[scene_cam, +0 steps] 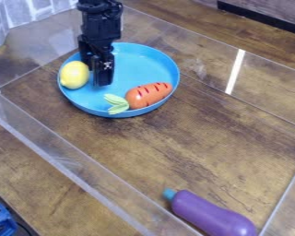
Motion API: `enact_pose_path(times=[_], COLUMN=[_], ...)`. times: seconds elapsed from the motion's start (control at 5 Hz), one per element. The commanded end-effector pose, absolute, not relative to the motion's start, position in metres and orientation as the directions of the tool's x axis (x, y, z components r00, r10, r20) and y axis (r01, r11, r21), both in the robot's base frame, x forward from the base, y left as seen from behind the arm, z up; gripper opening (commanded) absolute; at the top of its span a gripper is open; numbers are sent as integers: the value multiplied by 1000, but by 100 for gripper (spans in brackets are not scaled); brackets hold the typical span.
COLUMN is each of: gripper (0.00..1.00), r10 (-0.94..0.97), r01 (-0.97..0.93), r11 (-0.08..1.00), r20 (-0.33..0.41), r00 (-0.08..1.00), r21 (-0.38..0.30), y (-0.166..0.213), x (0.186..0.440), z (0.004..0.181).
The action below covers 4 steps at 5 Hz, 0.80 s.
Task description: Put the lemon on the blue tray
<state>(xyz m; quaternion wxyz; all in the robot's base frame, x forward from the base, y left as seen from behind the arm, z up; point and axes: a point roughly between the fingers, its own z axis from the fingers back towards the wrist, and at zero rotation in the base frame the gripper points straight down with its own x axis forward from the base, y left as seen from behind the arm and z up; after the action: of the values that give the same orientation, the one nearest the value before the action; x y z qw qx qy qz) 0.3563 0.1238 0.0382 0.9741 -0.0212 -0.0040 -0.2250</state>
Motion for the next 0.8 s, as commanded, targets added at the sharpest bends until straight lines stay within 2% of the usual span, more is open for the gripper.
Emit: enact_pose_path(times=[0.0, 0.6], gripper=[100, 100], r10=[-432, -373], r01=[433, 373], r11=[901, 927], r20=[85, 153], r00=[898, 915], r21=[2, 33], y=[127, 146], x=[370, 383], z=[67, 107])
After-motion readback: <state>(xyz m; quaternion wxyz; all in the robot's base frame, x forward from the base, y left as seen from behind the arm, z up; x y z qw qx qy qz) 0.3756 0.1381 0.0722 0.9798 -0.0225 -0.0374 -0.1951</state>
